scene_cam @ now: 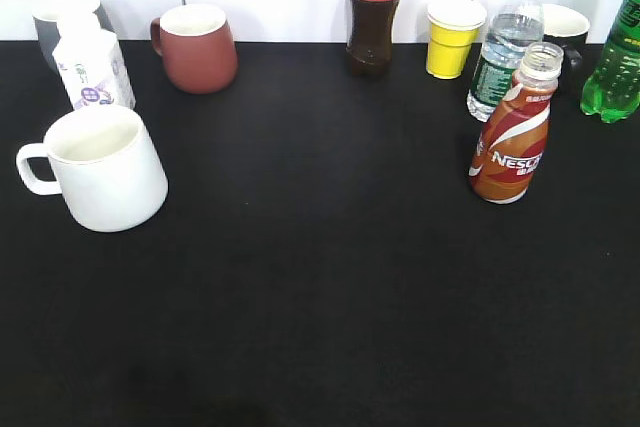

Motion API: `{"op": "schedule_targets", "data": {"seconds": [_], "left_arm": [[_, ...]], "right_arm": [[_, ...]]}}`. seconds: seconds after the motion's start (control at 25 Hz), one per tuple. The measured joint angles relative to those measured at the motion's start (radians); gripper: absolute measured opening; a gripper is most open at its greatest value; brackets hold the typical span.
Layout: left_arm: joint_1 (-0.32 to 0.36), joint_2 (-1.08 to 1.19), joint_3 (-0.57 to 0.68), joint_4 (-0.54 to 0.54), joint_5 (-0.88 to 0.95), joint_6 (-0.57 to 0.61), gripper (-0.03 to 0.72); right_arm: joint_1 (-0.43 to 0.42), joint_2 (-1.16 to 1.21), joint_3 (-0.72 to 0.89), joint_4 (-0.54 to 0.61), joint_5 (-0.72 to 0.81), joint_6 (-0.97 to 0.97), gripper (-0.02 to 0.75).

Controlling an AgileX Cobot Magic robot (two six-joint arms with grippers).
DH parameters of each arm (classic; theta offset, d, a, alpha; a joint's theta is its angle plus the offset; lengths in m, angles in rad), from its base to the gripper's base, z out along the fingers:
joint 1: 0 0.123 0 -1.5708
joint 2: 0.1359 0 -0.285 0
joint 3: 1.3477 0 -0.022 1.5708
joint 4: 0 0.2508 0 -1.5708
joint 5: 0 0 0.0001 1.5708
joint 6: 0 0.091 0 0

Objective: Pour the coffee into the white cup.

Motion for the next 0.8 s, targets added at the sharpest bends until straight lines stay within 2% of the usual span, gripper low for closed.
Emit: {"op": "schedule_targets", "data": {"seconds": [0.44, 0.48, 0.6, 0.72, 0.8], "left_arm": [[0.000, 0.000, 0.000, 0.000, 0.000, 0.000, 0.253], [0.000, 0.002, 0.000, 0.000, 0.000, 0.000, 0.290], [0.000, 0.112, -0.032, 0.006, -0.045, 0.000, 0.467], [0.000, 0.359, -0.135, 0.006, -0.209, 0.004, 0.494], [0.000, 0.518, -0.154, 0.000, -0.400, 0.026, 0.496]], "right_arm": [[0.000, 0.000, 0.000, 0.000, 0.000, 0.000, 0.582], [0.000, 0.000, 0.000, 0.000, 0.000, 0.000, 0.582], [0.000, 0.000, 0.000, 0.000, 0.000, 0.000, 0.582], [0.000, 0.000, 0.000, 0.000, 0.000, 0.000, 0.582], [0.000, 0.000, 0.000, 0.000, 0.000, 0.000, 0.582]]}}
